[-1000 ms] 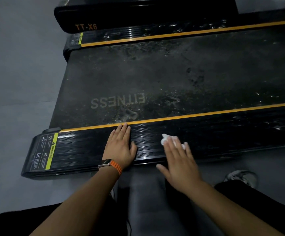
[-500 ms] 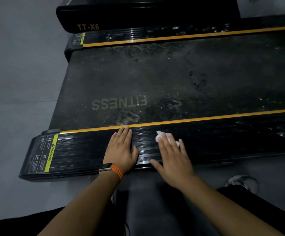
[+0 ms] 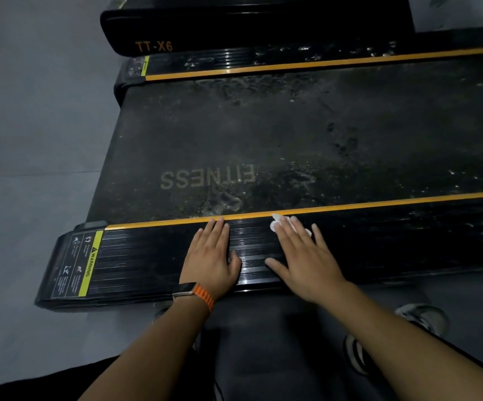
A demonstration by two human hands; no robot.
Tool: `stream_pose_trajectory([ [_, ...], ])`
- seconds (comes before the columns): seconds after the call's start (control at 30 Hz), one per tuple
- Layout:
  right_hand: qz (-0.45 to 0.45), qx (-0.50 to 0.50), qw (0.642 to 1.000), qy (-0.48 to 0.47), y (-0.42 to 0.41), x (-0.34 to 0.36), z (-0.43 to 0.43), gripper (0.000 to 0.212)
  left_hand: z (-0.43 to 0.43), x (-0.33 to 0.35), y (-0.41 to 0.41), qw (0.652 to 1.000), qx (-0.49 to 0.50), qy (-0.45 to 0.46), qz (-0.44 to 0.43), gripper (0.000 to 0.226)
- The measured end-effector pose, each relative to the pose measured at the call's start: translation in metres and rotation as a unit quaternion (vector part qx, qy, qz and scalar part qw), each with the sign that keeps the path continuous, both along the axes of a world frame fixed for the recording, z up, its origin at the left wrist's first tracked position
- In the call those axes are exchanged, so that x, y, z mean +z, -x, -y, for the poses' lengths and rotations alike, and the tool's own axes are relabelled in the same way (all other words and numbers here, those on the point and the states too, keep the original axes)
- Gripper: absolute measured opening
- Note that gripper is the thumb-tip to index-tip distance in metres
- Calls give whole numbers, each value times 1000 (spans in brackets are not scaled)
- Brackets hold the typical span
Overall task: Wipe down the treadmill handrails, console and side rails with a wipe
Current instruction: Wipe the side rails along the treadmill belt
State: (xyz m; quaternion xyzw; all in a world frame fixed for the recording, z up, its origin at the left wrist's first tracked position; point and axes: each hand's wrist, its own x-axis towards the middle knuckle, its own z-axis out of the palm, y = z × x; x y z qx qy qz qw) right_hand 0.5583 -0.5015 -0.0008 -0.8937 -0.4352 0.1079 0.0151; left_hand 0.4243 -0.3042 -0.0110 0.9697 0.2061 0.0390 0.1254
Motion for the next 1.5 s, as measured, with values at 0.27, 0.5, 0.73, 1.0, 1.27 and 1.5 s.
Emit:
stream_pose_trajectory([
  [0.27, -11, -71, 997, 13, -10, 2, 20, 112, 0, 0, 0, 1000, -2, 1, -7, 73],
  [0.5, -2, -16, 1000, 9, -26, 3, 17, 108, 1, 1, 1, 1000, 0, 5, -1, 73],
  [0.73, -35, -72, 997, -6, -3, 4, -4, 102, 2, 1, 1, 1000, -2, 4, 7, 71],
  [1.0, -8, -89, 996, 15, -10, 6, 28, 106, 0, -1, 1, 1000, -1, 3, 8, 71],
  [1.27, 3, 8, 1000, 8, -4, 0, 10, 97, 0, -2, 1, 1000, -3, -2, 4, 70],
  [1.5, 16, -100, 994, -32, -2, -6, 38, 99, 0, -3, 1, 1000, -4, -4, 3, 70],
])
